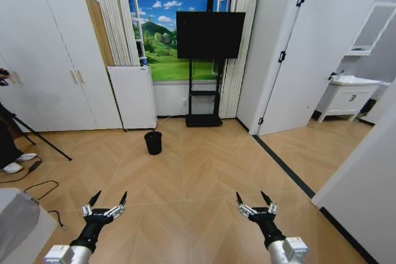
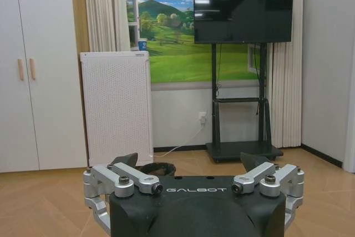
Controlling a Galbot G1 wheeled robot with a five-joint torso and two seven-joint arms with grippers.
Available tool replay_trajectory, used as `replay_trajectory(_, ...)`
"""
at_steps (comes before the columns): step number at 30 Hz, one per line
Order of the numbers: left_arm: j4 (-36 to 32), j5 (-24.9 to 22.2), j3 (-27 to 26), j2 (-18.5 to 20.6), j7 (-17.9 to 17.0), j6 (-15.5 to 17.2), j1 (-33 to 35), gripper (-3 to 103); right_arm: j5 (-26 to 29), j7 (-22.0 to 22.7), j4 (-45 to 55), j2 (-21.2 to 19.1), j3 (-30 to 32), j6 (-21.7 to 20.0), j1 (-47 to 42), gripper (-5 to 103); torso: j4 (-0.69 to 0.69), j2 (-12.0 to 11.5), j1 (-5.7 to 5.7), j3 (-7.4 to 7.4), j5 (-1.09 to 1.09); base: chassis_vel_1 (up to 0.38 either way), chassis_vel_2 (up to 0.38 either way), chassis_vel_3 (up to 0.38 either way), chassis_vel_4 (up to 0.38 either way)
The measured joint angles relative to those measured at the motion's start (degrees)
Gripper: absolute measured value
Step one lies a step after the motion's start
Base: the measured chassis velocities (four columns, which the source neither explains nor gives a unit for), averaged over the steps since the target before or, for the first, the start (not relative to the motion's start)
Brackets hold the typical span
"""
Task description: Pick up the trash bin and place the garbage on the floor into it.
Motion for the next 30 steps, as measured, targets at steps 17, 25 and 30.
replay_trajectory(17,0.0,0.0,0.0,0.0,0.0,0.0,0.0,100,0.0,0.0,0.0,0.0,0.0,0.0,0.0,100,0.01,0.0,0.00,-0.01,0.00,-0.161,0.167,0.158,-0.154)
replay_trajectory(25,0.0,0.0,0.0,0.0,0.0,0.0,0.0,100,0.0,0.0,0.0,0.0,0.0,0.0,0.0,100,0.00,0.0,0.00,-0.01,0.03,-0.164,0.139,0.142,-0.151)
replay_trajectory(30,0.0,0.0,0.0,0.0,0.0,0.0,0.0,100,0.0,0.0,0.0,0.0,0.0,0.0,0.0,100,-0.01,0.0,-0.01,0.00,0.02,-0.164,0.163,0.147,-0.154)
